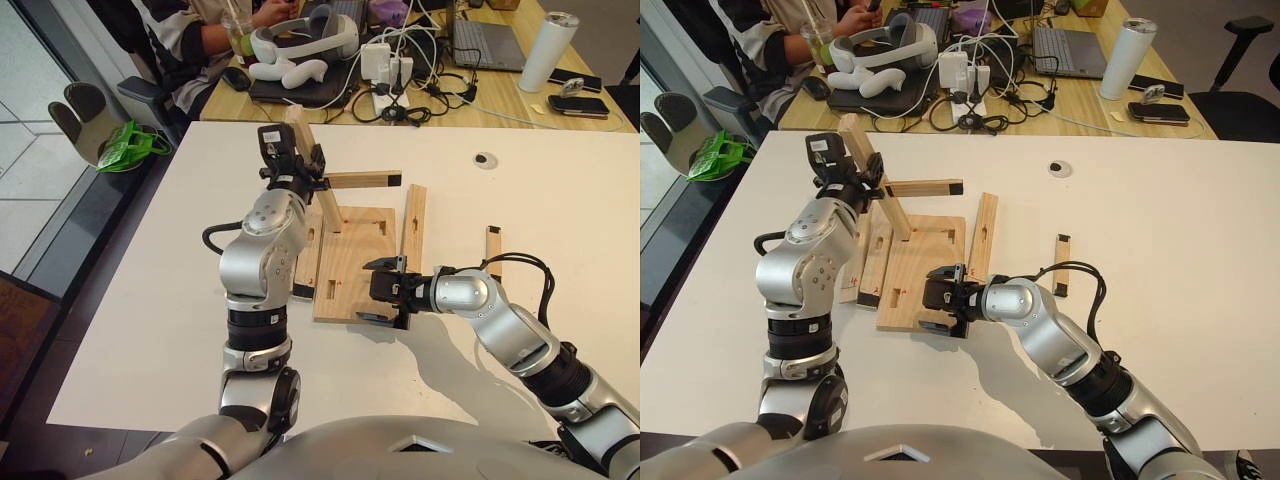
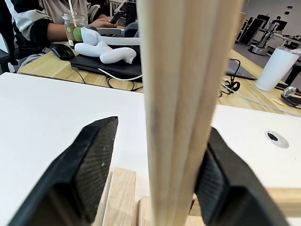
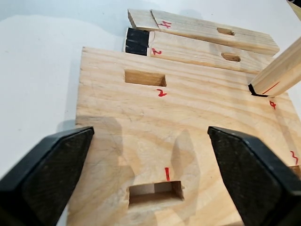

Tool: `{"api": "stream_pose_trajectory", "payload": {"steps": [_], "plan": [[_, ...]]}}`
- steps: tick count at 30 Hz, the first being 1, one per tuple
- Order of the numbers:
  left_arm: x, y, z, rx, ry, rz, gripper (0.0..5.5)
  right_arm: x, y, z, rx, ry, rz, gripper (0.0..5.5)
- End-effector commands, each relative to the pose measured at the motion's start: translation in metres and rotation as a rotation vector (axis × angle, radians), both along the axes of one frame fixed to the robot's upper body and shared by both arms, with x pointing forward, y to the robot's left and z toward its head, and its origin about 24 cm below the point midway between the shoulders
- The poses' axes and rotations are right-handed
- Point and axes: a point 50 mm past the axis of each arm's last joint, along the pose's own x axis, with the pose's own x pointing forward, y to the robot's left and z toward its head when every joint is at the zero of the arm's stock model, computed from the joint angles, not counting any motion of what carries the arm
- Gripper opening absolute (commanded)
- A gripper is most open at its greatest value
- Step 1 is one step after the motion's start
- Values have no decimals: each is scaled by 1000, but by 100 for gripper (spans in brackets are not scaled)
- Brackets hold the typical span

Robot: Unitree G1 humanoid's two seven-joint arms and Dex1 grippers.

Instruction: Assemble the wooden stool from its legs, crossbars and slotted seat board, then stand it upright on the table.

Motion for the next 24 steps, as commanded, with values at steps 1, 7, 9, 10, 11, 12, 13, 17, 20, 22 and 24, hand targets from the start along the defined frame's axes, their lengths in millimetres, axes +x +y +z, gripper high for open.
{"api": "stream_pose_trajectory", "payload": {"steps": [1, 7, 9, 10, 11, 12, 13, 17, 20, 22, 24], "plan": [[2, 3, 24, -43, -97, 24, 282, 3, -2, 2, -7, -19, -9, 454], [16, 26, 103, -94, -362, 69, 282, 2, -1, 2, -5, -21, -10, 454], [25, 29, 127, -81, -429, 56, 282, 2, 0, 2, -3, -22, -9, 454], [30, 28, 135, -66, -447, 46, 282, 3, 0, 2, -2, -23, -9, 454], [36, 28, 141, -51, -463, 38, 282, 3, 0, 2, -2, -24, -9, 454], [42, 27, 147, -34, -477, 28, 282, 4, 1, 3, -3, -26, -7, 454], [47, 25, 151, -19, -481, 16, 282, 4, 1, 3, -3, -28, -5, 454], [61, 13, 120, 59, -351, -38, 282, 4, 1, 3, -5, -29, 0, 454], [59, -1, 47, 164, -89, -118, 282, 4, 1, 3, -7, -26, 1, 454], [45, -10, -11, 251, 94, -190, 282, 3, 1, 2, -9, -24, 2, 454], [31, -16, -38, 263, 173, -226, 282, 3, 0, 2, -11, -22, 6, 454]]}}
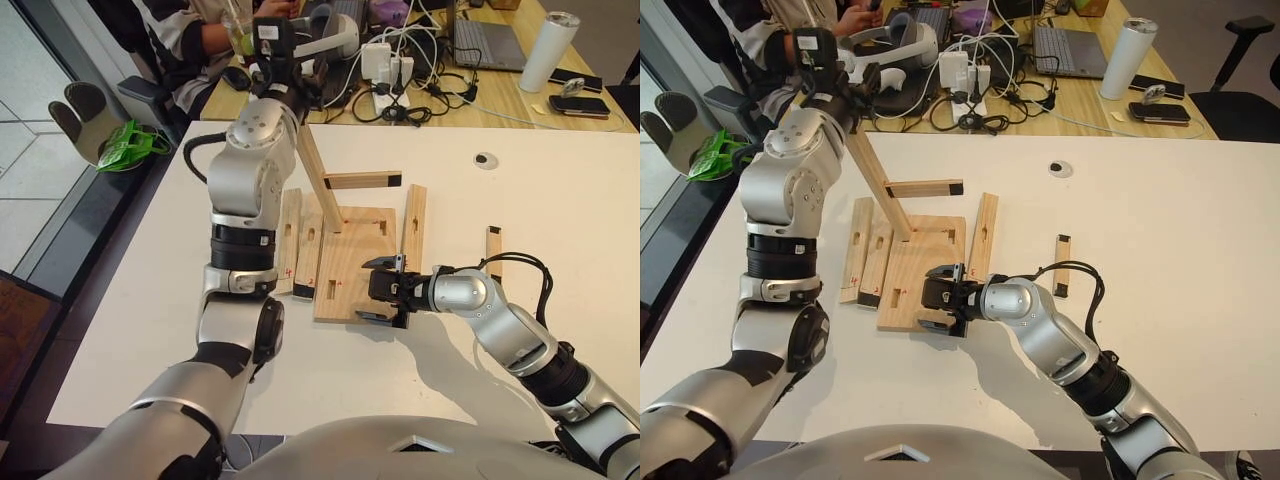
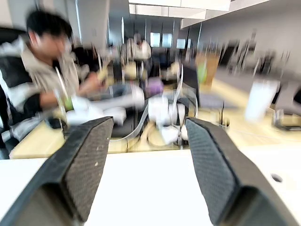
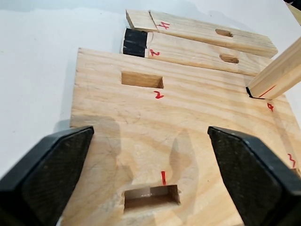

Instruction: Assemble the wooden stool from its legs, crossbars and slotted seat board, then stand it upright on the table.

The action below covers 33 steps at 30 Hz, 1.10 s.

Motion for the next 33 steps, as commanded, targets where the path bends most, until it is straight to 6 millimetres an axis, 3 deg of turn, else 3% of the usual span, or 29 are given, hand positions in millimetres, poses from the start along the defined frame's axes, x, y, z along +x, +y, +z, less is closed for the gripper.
{"api": "stream_pose_trajectory", "payload": {"steps": [1, 6, 9, 16, 19, 21, 25, 29, 33], "plan": [[-27, -13, -96, 76, 339, -61, 282, 1, -1, 2, -10, -10, 5, 454], [-18, -5, -62, 6, 203, -6, 282, 2, -2, 1, -12, -11, 4, 454], [-15, 3, -12, -111, 22, 23, 282, 1, -1, 0, -13, -2, 13, 454], [-28, 28, 59, -311, -210, 75, 282, -4, 3, -6, -50, 19, 82, 454], [-35, 45, 76, -363, -273, 123, 282, -5, 3, -10, -96, 7, 125, 454], [-37, 62, 73, -370, -272, 198, 282, 0, 2, -14, -140, -25, 132, 454], [-44, 91, 35, -340, -153, 333, 282, 22, -4, -22, -219, -126, 38, 454], [-53, 101, 5, -297, -59, 375, 282, 38, -6, -22, -220, -182, -46, 454], [-62, 104, -40, -110, 206, 337, 282, 32, -3, -9, -109, -136, -49, 454]]}}
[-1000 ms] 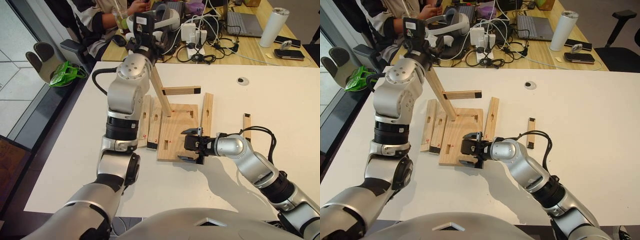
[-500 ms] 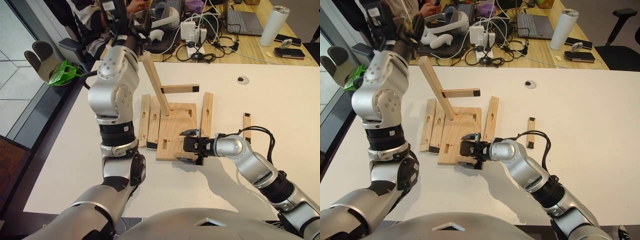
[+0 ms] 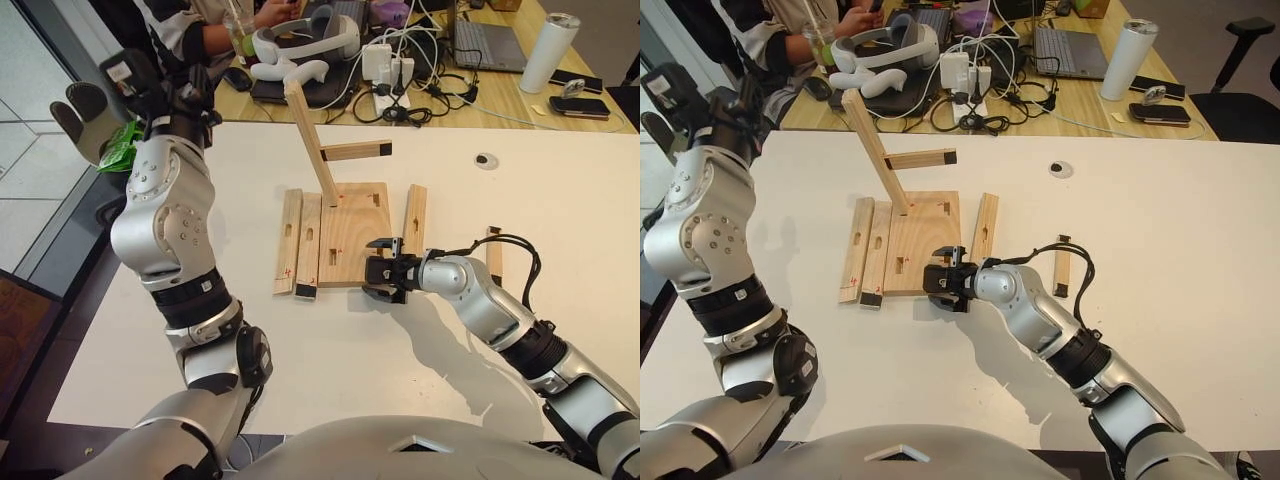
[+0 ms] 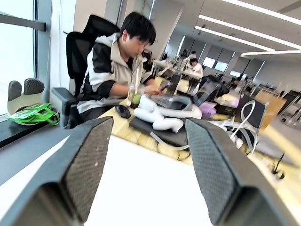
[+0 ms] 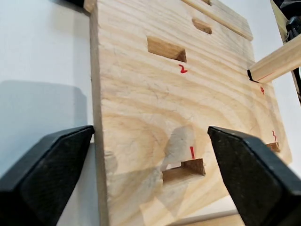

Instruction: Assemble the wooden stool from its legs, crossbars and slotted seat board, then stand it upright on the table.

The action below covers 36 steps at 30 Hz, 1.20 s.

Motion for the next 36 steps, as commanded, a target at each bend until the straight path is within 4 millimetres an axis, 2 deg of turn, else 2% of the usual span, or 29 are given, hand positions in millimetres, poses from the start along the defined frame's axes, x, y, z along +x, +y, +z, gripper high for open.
{"api": "stream_pose_trajectory", "payload": {"steps": [1, 4, 7, 9, 14, 16, 28, 33, 36], "plan": [[-12, 1, -51, 184, 340, -115, 282, -6, -5, 7, 56, 54, -7, 454], [-28, -8, -88, 265, 567, -278, 282, -13, -4, 17, 98, 71, 24, 454], [-42, -15, -105, 236, 665, -390, 282, -16, -3, 25, 140, 74, 24, 454], [-45, -19, -108, 214, 678, -440, 282, -16, -4, 26, 148, 72, 13, 454], [-52, -19, -114, 276, 715, -483, 363, -18, -3, 27, 164, 67, -3, 454], [-53, -18, -118, 312, 744, -483, 374, -19, -2, 27, 171, 67, -9, 454], [-61, -14, -128, 433, 821, -524, 374, -18, -1, 28, 178, 63, -33, 454], [-62, -26, -127, 396, 808, -580, 374, -18, -1, 27, 179, 61, -41, 454], [-65, -26, -130, 434, 825, -589, 374, -17, -1, 28, 181, 57, -46, 454]]}}
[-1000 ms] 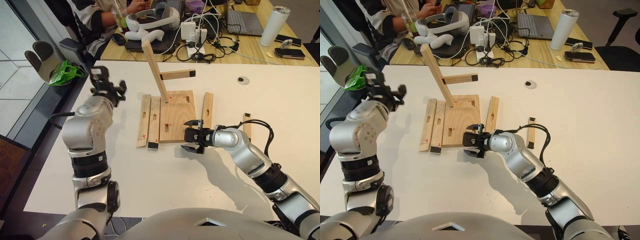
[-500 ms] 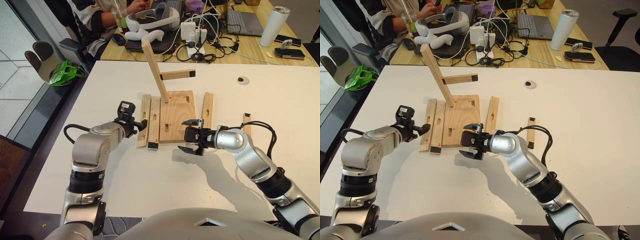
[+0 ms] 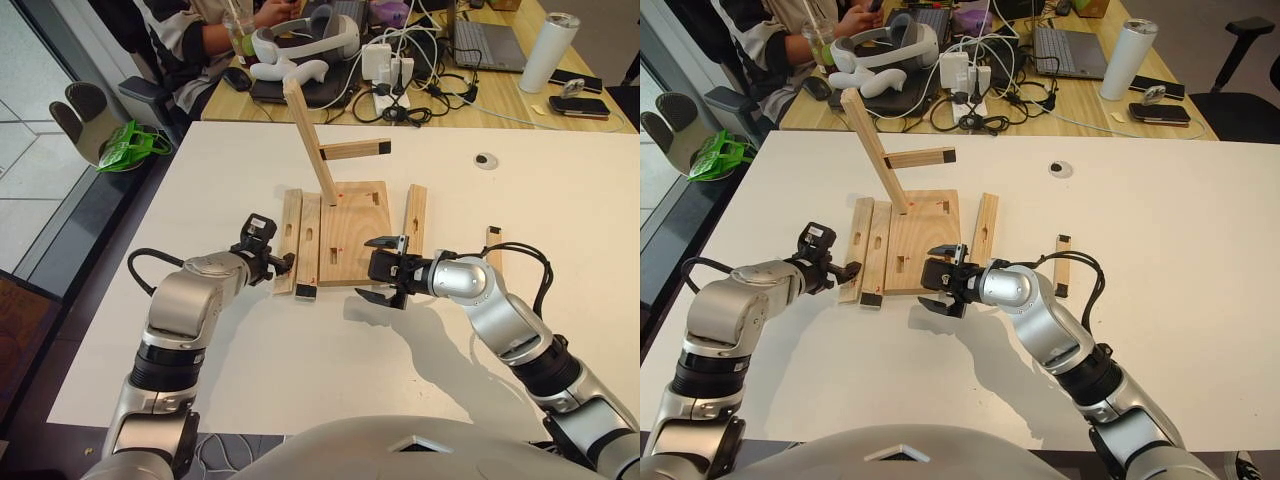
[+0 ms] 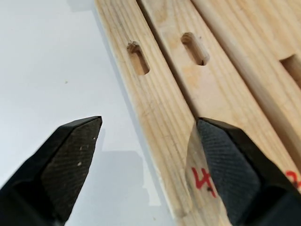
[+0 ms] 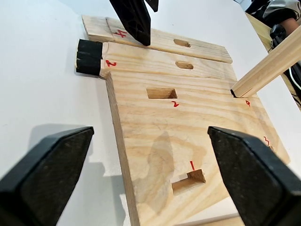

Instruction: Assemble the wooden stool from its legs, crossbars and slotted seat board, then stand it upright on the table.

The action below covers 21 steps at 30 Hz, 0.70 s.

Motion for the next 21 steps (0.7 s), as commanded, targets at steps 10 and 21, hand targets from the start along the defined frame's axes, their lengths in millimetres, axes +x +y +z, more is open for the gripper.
{"api": "stream_pose_trajectory", "payload": {"steps": [10, 21], "plan": [[-3, 14, -3, 108, 19, -22, 374, -1, 0, 0, 5, -15, -29, 454], [-5, 13, -8, 78, 28, -16, 374, 1, -1, -1, -3, -16, -22, 454]]}}
